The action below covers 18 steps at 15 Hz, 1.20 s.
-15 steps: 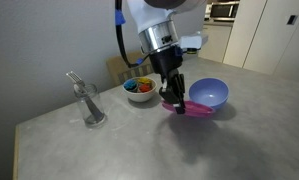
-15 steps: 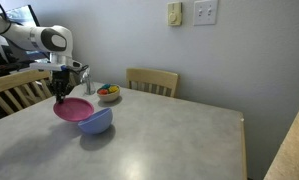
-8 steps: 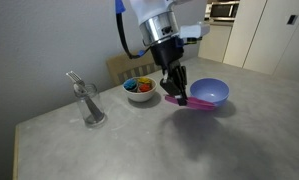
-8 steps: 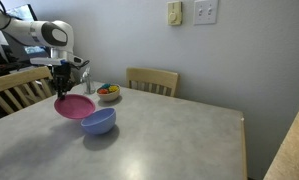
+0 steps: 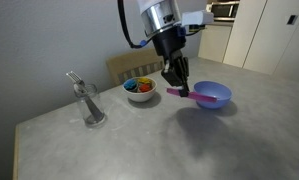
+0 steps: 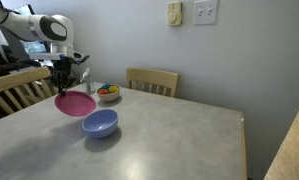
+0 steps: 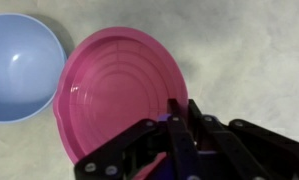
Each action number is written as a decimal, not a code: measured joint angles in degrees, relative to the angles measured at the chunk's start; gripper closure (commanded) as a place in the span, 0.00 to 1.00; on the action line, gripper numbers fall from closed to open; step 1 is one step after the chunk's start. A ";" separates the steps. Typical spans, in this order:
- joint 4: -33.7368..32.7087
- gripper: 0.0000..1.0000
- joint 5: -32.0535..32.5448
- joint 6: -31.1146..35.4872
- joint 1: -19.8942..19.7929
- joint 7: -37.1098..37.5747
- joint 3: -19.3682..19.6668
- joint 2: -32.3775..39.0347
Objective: Put the pink plate on the table
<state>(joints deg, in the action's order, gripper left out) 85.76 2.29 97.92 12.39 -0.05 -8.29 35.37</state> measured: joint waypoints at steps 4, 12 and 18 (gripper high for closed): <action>-0.07 0.97 -0.23 0.00 0.00 -0.39 -0.12 0.69; -1.81 0.97 -0.23 0.12 1.33 -2.13 -0.82 4.56; -2.87 0.97 -0.23 1.43 2.25 -5.58 -1.83 6.49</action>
<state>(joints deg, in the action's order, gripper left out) 82.89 2.06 99.35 14.64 -5.63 -10.12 41.86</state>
